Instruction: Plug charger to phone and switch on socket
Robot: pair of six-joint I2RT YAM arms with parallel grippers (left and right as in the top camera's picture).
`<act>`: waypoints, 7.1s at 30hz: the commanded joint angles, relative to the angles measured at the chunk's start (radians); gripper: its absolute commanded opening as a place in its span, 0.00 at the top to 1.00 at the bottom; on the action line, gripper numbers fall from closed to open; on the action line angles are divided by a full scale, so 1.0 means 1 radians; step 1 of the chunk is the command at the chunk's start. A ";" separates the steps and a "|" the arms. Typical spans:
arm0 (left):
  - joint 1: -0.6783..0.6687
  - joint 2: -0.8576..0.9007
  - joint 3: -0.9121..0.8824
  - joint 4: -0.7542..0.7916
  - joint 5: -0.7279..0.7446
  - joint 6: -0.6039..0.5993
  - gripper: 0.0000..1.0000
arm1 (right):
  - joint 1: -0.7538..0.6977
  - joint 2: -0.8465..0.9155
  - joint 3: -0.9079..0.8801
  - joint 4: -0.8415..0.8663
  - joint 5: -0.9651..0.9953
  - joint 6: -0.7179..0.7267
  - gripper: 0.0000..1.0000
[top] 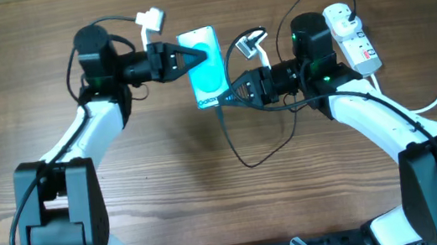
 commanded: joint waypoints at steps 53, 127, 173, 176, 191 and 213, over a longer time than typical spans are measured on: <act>0.021 -0.009 -0.053 -0.005 0.128 0.016 0.96 | 0.087 -0.017 0.001 -0.175 0.179 -0.080 0.95; -0.317 -0.013 0.433 -1.445 -0.866 0.629 0.96 | -0.076 -0.724 0.016 -1.014 1.196 -0.351 0.01; -0.237 0.423 0.233 -1.089 -0.912 0.614 0.93 | -0.075 -0.288 -0.022 -0.997 1.202 -0.212 0.00; -0.237 0.423 0.223 -1.093 -0.921 0.631 0.88 | -0.075 -0.288 -0.022 -0.993 1.202 -0.212 0.00; -0.237 0.423 0.223 -1.138 -1.019 0.632 0.77 | -0.075 -0.288 -0.022 -0.985 1.202 -0.212 0.00; -0.197 0.407 0.230 -1.215 -1.051 0.628 0.74 | -0.075 -0.288 -0.022 -0.968 1.202 -0.212 0.00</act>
